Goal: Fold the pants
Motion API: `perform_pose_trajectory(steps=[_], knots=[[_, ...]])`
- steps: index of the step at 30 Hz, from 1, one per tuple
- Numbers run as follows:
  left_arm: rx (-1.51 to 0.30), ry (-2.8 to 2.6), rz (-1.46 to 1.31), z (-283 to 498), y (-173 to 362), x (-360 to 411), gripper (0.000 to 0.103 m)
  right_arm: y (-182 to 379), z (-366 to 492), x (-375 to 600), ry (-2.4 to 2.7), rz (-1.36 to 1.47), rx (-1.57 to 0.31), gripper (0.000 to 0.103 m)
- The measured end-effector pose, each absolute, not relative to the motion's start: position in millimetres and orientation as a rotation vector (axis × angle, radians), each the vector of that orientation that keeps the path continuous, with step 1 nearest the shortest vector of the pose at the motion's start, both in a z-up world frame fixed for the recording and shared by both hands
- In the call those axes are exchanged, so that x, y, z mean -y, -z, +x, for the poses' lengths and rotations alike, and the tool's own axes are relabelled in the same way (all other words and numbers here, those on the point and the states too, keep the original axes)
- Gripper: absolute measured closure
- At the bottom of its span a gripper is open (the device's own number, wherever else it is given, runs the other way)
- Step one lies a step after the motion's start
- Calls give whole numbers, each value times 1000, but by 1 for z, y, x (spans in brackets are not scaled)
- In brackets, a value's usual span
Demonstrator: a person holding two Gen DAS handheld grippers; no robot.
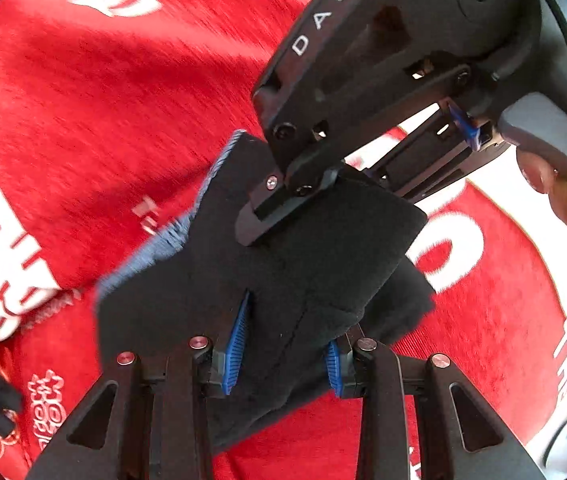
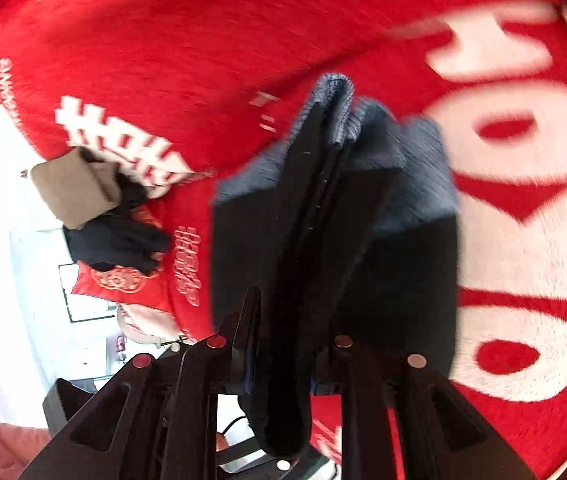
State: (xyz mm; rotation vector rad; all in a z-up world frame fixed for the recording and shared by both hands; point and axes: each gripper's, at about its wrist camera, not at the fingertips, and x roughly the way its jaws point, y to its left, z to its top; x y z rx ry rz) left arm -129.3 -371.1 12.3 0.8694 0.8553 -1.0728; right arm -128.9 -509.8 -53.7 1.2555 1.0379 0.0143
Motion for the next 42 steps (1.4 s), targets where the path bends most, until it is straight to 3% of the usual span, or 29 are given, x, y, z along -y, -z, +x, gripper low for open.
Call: perform_pose_trajectory(steps=[5, 7, 8, 9, 13, 19, 42], knots=[[-894, 1043, 929, -137, 3, 371, 57, 68, -135, 507, -13, 1277, -1027, 82], [-946, 1049, 903, -133, -4, 368, 47, 64, -134, 505, 6, 1242, -1042, 79], [-982, 1031, 889, -129, -9, 364, 35, 63, -136, 505, 16, 1214, -1057, 79], [-1004, 1018, 867, -125, -13, 360, 33, 58, -135, 504, 31, 1168, -1076, 79], [-1092, 935, 772, -104, -34, 334, 33, 44, -139, 505, 67, 995, -1164, 79], [-1289, 678, 622, -55, -27, 296, 33, 39, -144, 499, 105, 956, -1185, 79], [-1373, 692, 635, -34, -15, 270, 33, 16, -177, 458, 388, 857, -1251, 76]])
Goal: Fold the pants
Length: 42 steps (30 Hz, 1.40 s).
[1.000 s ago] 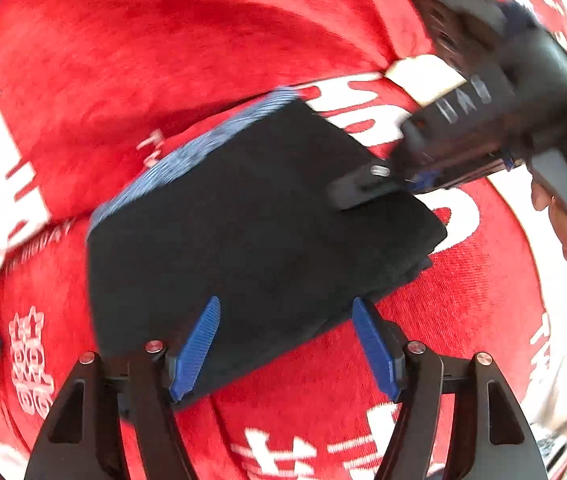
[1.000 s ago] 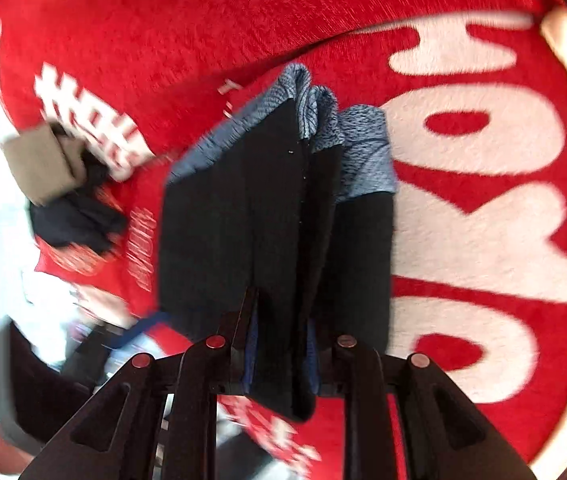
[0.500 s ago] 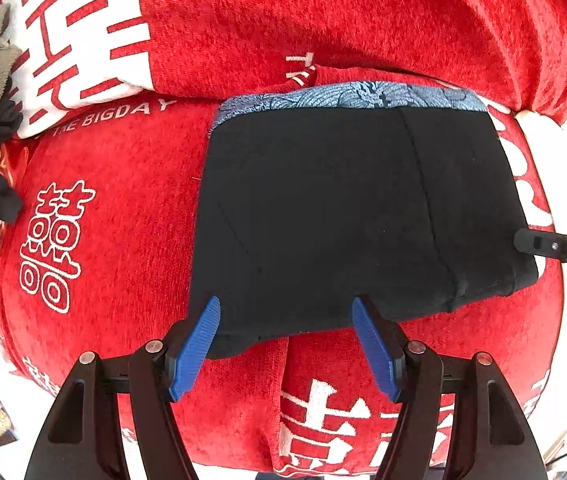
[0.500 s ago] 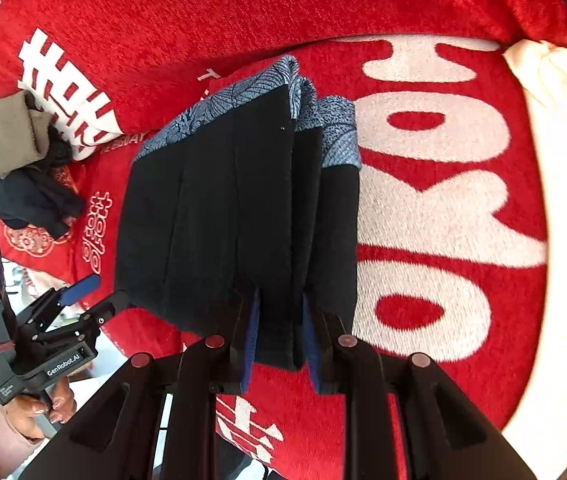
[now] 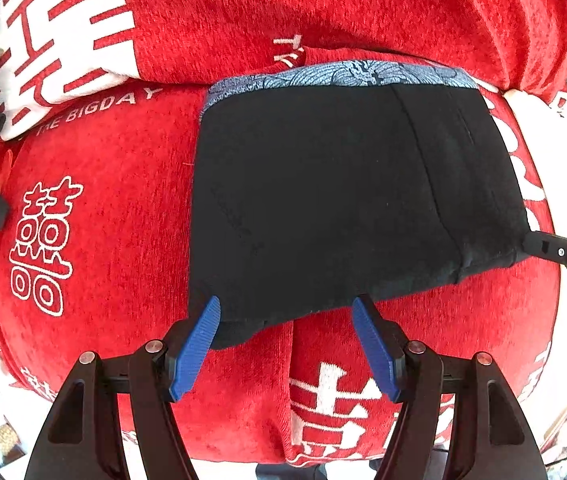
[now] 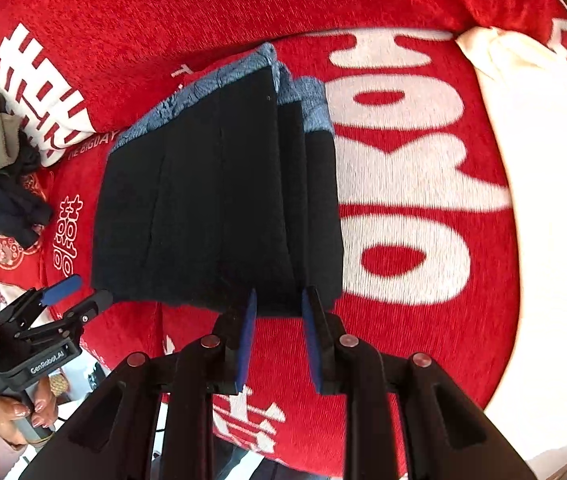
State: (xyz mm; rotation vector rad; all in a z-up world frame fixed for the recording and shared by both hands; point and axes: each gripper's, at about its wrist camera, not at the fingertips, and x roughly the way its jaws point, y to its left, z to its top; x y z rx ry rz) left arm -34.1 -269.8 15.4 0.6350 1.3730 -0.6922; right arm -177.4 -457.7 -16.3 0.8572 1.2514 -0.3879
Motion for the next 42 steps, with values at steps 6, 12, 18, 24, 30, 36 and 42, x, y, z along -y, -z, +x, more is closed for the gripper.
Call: perform_pose_trajectory(steps=[6, 12, 18, 24, 30, 36, 42], knots=[[-1388, 706, 622, -32, -16, 267, 32, 14, -187, 442, 403, 862, -1280, 75], [-1393, 711, 599, -30, -17, 265, 6, 10, -186, 435, 397, 867, -1276, 56], [-1408, 683, 579, -21, -14, 259, 6, 4, -181, 437, 385, 840, -1281, 42], [-1443, 621, 483, 20, -9, 251, 6, 3, -168, 463, 376, 881, -1223, 38], [-1477, 571, 428, 45, 2, 248, 6, 23, -148, 470, 312, 912, -1251, 64], [-1490, 578, 444, 48, 10, 250, 6, 27, -169, 463, 314, 943, -1246, 74], [-1492, 574, 456, 47, 17, 256, 6, 25, -163, 462, 311, 905, -1260, 74]])
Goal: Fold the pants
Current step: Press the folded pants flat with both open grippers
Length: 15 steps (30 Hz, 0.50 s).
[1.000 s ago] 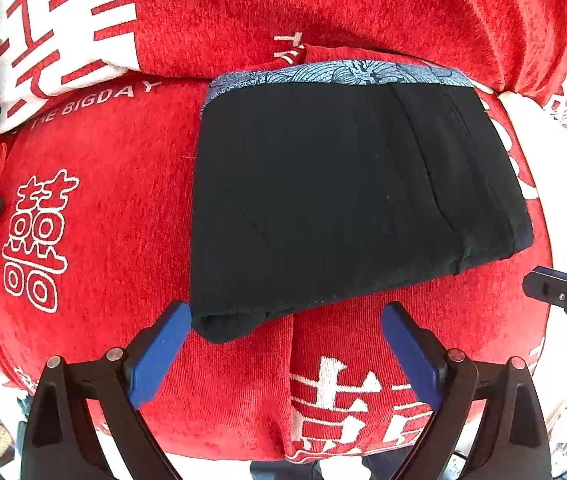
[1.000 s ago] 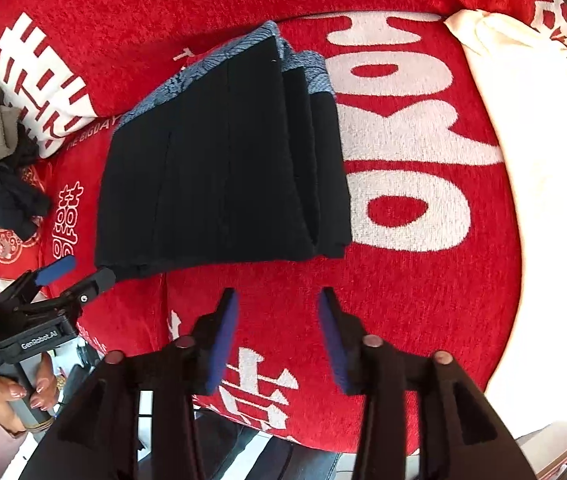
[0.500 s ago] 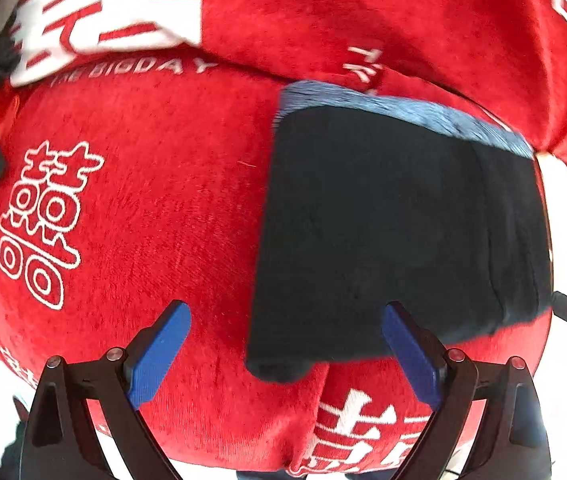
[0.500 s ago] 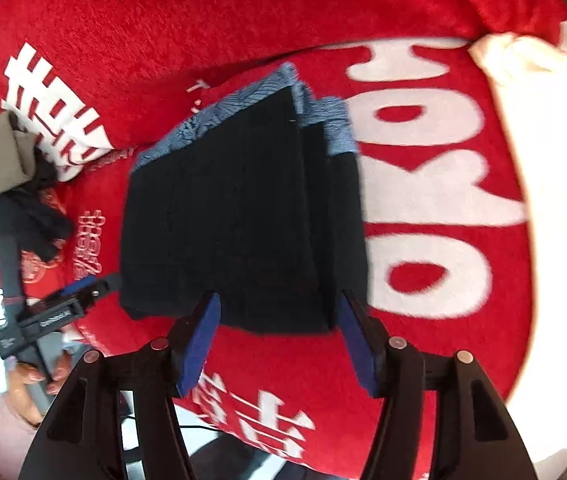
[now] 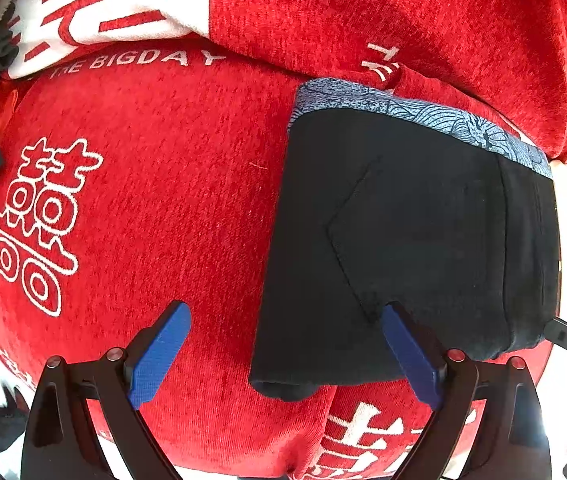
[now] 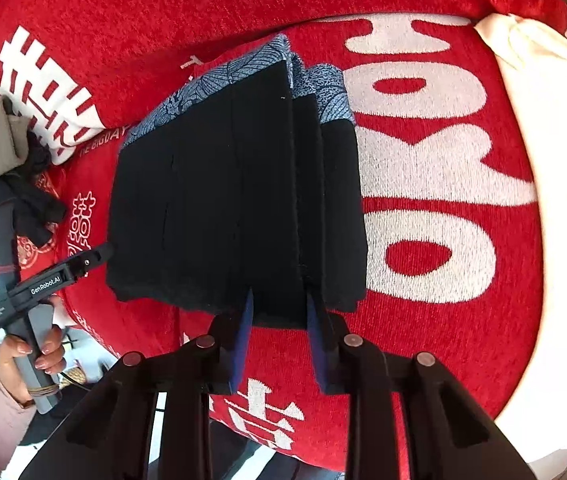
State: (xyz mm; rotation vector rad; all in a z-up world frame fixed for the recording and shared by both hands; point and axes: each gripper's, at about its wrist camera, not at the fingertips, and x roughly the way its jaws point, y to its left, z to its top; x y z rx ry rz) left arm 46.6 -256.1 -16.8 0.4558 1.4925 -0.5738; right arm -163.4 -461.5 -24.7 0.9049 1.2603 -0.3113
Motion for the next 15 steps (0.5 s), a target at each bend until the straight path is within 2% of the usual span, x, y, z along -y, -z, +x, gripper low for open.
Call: perform_pose_trajectory(steps=[15], knots=[[-1472, 576, 537, 30, 40, 299, 6, 31, -159, 458, 320, 887, -1297, 74]])
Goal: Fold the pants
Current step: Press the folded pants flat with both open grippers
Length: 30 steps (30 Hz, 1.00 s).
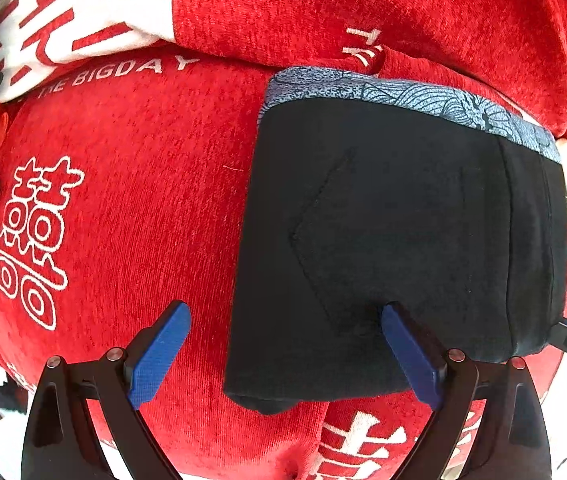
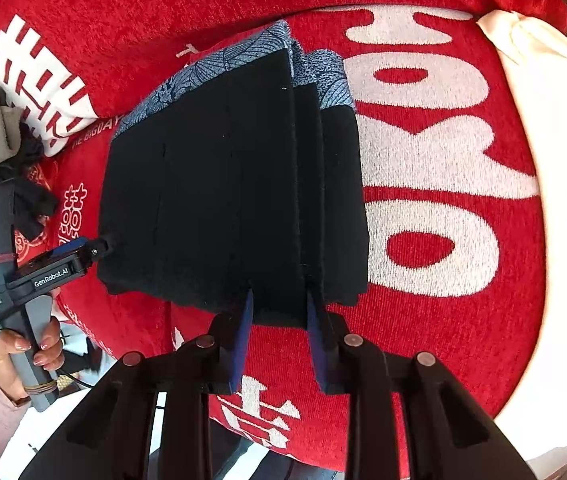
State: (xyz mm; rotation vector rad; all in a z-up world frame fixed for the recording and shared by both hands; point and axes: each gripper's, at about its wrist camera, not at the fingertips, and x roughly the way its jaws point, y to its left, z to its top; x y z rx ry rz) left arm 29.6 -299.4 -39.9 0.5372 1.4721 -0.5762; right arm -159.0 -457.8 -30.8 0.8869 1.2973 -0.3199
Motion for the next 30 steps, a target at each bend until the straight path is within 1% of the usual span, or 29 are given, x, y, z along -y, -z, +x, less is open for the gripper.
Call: perform_pose_trajectory(steps=[6, 11, 13, 14, 15, 16, 18, 19, 24, 26, 28, 30], knots=[[-1495, 563, 502, 28, 41, 304, 6, 28, -155, 458, 327, 868, -1320, 73], [-1502, 570, 497, 30, 43, 294, 6, 28, -151, 458, 321, 852, -1343, 66], [-1506, 573, 495, 29, 45, 294, 6, 29, -150, 457, 323, 849, -1348, 66], [-1508, 572, 496, 29, 45, 296, 5, 29, -150, 458, 324, 848, -1349, 66], [-1508, 572, 499, 31, 44, 292, 1, 29, -151, 458, 325, 849, -1349, 66], [-1507, 569, 504, 33, 45, 291, 1, 29, -151, 458, 326, 852, -1348, 65], [-1509, 566, 501, 33, 45, 291, 1, 28, -151, 459, 334, 846, -1356, 58], [-1509, 563, 498, 33, 45, 291, 1, 28, -151, 460, 341, 840, -1361, 53], [-1506, 557, 491, 31, 43, 289, 1, 26, -152, 466, 349, 851, -1358, 51], [-1511, 555, 482, 32, 44, 289, 1, 24, -152, 469, 354, 854, -1354, 42], [-1518, 553, 470, 30, 43, 290, 1, 21, -151, 473, 355, 853, -1346, 39], [-1524, 550, 459, 31, 44, 289, 1, 19, -149, 475, 355, 853, -1339, 37]])
